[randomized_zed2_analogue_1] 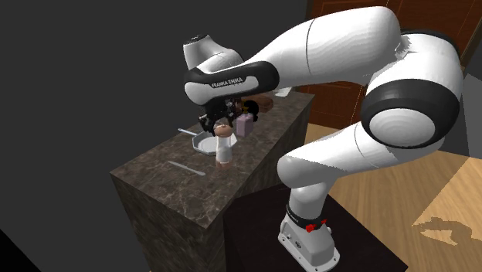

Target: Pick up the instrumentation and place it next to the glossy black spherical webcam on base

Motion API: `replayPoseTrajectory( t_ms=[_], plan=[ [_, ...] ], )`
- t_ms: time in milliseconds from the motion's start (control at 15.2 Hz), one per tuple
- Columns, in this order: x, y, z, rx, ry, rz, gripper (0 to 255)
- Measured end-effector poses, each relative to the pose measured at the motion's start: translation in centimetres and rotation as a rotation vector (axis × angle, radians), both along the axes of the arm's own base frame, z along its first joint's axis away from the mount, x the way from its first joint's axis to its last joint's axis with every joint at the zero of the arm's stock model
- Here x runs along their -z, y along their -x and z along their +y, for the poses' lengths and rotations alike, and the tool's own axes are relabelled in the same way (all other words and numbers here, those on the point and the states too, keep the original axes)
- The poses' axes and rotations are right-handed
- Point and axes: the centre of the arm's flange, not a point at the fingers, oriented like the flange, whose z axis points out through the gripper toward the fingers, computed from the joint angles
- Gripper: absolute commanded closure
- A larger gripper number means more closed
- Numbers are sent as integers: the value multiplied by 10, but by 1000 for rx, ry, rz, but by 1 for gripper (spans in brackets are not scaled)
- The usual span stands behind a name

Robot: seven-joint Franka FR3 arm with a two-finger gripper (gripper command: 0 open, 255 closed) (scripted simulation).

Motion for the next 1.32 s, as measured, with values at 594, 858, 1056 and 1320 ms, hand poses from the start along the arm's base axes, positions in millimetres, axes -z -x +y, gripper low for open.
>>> replayPoseTrajectory(
  t_ms=[594,858,1056,1320],
  plan=[
    [-46,-2,-1,0,0,0,255],
    [-68,-1,0,0,0,0,255],
    [-83,-2,0,0,0,0,255],
    [-104,-2,-1,0,0,0,255]
  ],
)
